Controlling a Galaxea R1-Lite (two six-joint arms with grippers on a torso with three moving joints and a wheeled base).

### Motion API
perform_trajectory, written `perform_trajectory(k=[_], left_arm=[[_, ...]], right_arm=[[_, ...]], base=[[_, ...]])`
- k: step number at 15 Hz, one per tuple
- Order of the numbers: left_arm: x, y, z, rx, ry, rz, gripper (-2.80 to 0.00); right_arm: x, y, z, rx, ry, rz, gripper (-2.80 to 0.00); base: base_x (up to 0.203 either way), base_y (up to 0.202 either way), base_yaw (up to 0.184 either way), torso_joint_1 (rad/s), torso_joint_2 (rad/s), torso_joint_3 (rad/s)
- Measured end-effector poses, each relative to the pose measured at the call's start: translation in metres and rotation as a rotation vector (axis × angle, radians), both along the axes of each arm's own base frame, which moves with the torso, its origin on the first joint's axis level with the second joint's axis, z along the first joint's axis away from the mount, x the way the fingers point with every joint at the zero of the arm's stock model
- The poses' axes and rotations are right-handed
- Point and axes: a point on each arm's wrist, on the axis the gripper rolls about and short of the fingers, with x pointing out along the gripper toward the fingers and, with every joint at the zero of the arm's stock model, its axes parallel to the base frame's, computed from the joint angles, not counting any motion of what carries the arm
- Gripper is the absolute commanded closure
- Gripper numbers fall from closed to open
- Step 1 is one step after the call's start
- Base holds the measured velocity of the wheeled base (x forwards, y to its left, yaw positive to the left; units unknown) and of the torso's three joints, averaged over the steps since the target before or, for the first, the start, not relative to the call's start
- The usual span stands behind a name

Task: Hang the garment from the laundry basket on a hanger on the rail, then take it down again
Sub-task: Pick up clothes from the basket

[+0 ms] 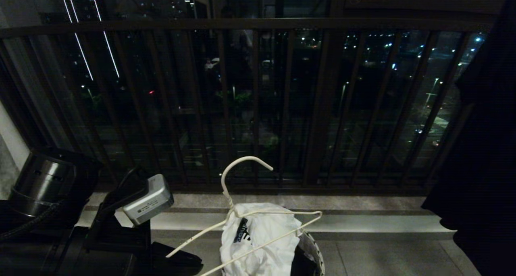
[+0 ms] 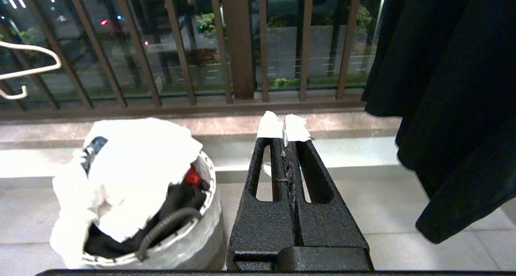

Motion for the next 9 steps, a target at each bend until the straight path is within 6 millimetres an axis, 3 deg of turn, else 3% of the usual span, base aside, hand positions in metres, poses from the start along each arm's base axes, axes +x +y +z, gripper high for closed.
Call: perform_trajectory(k=[9], left_arm=[[0.0004,0.0004,0.0008,-0.002,-0.004,0.005,0.0]], right_arm=[[0.0,0.0,-0.0001,0.0,0.001,0.0,0.0]], base=[[0.0,0.0,0.0,-0.081,0.41,0.332]])
